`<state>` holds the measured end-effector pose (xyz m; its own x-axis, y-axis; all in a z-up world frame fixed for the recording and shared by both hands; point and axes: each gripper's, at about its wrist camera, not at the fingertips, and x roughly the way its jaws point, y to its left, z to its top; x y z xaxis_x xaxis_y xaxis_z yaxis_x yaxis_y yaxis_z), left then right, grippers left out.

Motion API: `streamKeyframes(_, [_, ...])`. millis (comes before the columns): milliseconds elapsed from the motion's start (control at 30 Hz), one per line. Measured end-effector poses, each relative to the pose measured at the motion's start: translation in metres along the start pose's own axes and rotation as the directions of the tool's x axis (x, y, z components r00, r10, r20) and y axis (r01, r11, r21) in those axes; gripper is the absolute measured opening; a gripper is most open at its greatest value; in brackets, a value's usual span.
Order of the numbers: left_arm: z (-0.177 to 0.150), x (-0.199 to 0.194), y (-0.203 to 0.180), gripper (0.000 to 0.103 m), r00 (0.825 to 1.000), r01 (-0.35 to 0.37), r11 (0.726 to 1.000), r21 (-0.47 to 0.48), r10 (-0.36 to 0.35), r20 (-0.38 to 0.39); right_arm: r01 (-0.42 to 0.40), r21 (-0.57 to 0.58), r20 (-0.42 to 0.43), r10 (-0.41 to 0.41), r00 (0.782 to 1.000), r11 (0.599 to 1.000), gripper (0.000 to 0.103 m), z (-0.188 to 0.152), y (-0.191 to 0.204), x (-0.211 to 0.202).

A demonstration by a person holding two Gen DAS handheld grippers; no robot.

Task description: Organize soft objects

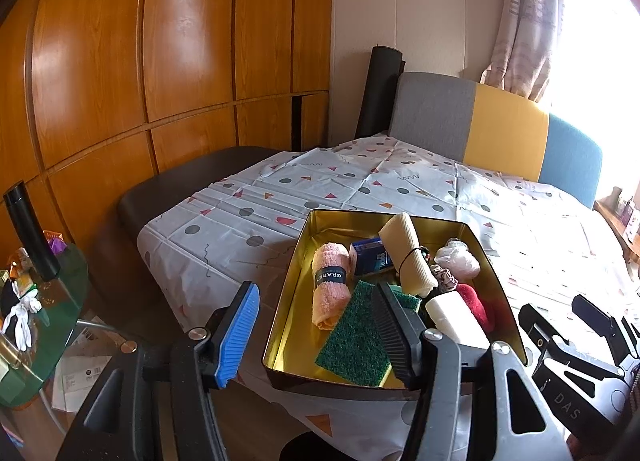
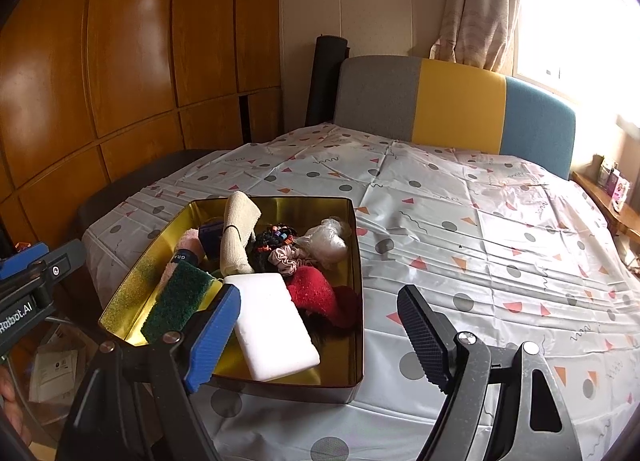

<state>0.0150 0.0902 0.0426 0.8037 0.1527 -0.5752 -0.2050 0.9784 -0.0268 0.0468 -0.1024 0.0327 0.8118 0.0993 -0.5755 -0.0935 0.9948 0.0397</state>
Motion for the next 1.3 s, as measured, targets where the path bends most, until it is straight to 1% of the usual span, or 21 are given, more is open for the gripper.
streamKeyframes(833, [-0.0016,0.0005,0.0004,0.059,1.000,-0.005,1.000,-0.001,0.005,-0.015,-0.001,0.006,-0.002,0.001,1.000,1.000,0.082,-0.0001,0.0009,-0.0008])
streamKeyframes(1300, [-0.0006,-0.0027,0.0009,0.059,1.000,-0.017,1.000,-0.001,0.017,-0.002,-0.001,0.005,0.005,0.001,1.000,1.000,0.083,-0.0008,0.0007,-0.0023])
